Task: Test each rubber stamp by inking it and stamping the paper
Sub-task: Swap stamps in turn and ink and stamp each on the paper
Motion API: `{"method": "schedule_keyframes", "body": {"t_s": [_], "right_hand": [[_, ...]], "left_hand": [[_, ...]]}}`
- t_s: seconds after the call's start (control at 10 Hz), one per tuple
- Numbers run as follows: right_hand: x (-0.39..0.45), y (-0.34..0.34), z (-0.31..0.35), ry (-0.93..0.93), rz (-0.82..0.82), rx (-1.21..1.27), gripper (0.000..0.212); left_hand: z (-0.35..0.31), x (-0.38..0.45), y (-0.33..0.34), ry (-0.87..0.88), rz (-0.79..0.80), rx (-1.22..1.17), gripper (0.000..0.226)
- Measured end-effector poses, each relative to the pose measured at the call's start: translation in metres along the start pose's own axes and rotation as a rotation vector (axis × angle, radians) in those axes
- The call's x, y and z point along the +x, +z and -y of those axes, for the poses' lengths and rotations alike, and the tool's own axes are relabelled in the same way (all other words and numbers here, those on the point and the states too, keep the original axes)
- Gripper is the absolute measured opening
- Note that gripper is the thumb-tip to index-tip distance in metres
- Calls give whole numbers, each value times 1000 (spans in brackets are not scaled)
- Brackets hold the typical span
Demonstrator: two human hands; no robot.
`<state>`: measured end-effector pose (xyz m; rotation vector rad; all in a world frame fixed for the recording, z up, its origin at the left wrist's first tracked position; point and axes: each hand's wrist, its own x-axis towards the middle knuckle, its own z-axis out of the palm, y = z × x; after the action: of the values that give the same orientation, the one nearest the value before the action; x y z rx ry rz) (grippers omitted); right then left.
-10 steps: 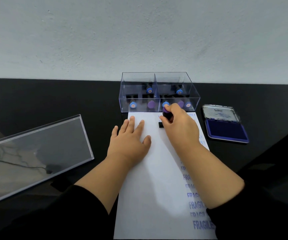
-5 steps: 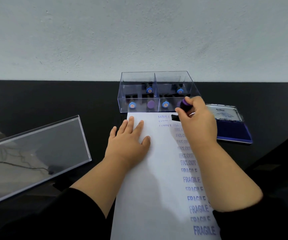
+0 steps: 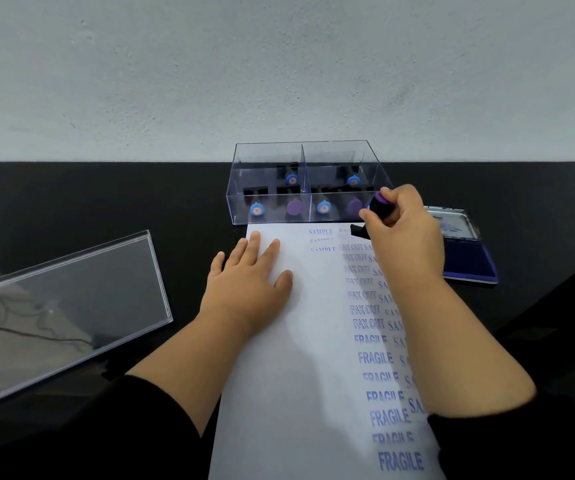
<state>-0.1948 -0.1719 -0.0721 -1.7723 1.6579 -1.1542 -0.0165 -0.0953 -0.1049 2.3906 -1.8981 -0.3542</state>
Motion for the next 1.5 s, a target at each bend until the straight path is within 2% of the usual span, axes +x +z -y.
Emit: {"method": "schedule_keyframes", "body": {"t_s": [1.2, 1.5], "right_hand": [[-8, -2, 1, -57, -3, -27, 26], [-9, -31, -3, -27, -9, -119, 22]], "left_hand": [[0, 0, -1, -4, 6, -13, 57], [1, -1, -1, 0, 1, -18, 57]]}}
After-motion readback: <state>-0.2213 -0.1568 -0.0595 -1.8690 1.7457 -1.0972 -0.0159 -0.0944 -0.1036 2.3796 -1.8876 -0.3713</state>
